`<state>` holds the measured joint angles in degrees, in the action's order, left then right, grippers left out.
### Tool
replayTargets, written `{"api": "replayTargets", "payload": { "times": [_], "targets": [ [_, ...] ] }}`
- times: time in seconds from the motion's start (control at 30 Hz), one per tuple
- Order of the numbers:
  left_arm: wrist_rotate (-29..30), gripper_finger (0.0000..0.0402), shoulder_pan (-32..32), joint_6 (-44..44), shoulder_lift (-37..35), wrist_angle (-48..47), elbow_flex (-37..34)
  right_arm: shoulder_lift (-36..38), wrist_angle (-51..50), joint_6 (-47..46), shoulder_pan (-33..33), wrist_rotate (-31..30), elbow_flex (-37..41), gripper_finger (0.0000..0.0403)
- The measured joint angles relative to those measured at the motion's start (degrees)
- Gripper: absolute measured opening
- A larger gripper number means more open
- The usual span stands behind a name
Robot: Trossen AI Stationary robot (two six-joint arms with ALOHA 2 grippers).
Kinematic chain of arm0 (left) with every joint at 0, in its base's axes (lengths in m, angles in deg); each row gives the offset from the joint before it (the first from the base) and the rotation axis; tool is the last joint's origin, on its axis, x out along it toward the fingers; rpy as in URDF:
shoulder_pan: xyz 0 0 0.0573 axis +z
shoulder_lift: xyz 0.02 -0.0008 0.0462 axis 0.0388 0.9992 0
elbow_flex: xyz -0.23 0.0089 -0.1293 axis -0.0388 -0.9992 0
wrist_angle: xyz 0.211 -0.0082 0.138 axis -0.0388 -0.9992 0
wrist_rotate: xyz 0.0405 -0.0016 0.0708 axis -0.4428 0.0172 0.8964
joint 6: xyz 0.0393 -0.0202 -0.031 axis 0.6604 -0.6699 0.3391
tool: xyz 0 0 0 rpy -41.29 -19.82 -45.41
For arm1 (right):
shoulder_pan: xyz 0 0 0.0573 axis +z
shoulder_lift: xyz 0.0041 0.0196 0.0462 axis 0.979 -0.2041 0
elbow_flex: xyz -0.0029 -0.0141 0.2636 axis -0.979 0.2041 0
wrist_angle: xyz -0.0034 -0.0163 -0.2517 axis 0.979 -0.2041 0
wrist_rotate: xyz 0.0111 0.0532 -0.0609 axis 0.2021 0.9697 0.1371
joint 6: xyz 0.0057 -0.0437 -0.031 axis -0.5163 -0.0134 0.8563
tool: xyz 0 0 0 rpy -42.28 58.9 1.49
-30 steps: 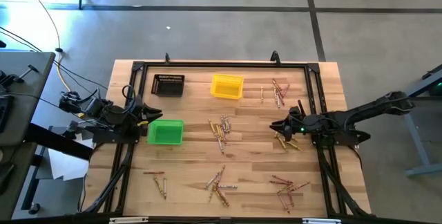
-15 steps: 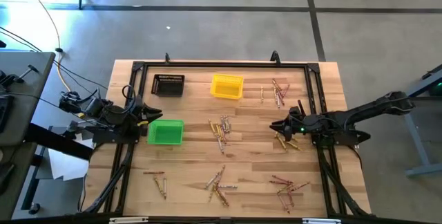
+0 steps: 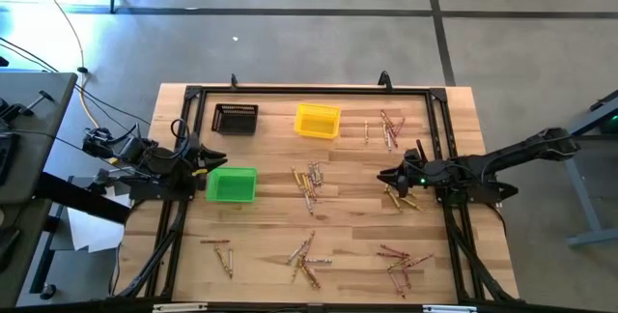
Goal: Sort crayons
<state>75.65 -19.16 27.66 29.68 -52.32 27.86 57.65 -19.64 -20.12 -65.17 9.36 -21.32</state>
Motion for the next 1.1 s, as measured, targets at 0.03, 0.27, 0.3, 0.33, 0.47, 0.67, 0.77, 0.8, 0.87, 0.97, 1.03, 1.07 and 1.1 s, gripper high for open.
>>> {"api": "replayTargets", "payload": {
  "times": [0.03,0.27,0.3,0.33,0.47,0.67,0.77,0.8,0.87,0.97,1.03,1.07,1.1],
  "targets": [
    [0.0,0.0074,0.0,0.0,0.0,0.0,0.0,0.0,0.0,0.0,0.0,0.0,0.0,0.0133],
    [0.0,0.0074,0.0,0.0,0.0,0.0,0.0,0.0,0.0,0.0,0.0,0.0,0.0,0.0133],
    [0.0,0.0074,0.0,0.0,0.0,0.0,0.0,0.0,0.0,0.0,0.0,0.0,0.0,0.0133],
    [0.0,0.0074,0.0,0.0,0.0,0.0,0.0,0.0,0.0,0.0,0.0,0.0,0.0,0.0133],
    [0.0,0.0074,0.0,0.0,0.0,0.0,0.0,0.0,0.0,0.0,0.0,0.0,0.0,0.0133],
    [0.0,0.0074,0.0,0.0,0.0,0.0,0.0,0.0,0.0,0.0,0.0,-1.2,0.0,0.0133],
    [0.0,0.0074,0.0,0.0,0.0,0.0,0.0,0.0,-0.1,0.0,0.0,-9.0,0.0,0.0133],
    [0.0,0.0074,0.0,0.0,0.0,0.0,0.0,0.0,-0.1,0.0,0.0,-12.1,0.0,0.0133],
    [0.0,0.0074,0.0,0.0,0.0,0.0,0.0,0.0,0.0,0.0,0.0,-18.0,0.0,0.0133],
    [0.0,0.0074,0.0,0.0,0.0,0.0,0.0,0.0,0.0,-0.5,0.0,-23.4,0.0,0.0133],
    [0.0,0.0074,0.0,0.0,0.0,0.0,0.0,0.0,0.0,-1.6,-0.1,-24.1,0.0,0.0133],
    [0.0,0.0074,0.0,0.0,0.0,0.0,0.0,0.0,0.0,-1.9,-0.2,-24.1,0.0,0.0133],
    [0.0,0.0074,0.0,0.0,0.0,0.0,0.0,0.0,0.0,-2.3,-0.4,-24.0,0.0,0.0133]
  ]
}}
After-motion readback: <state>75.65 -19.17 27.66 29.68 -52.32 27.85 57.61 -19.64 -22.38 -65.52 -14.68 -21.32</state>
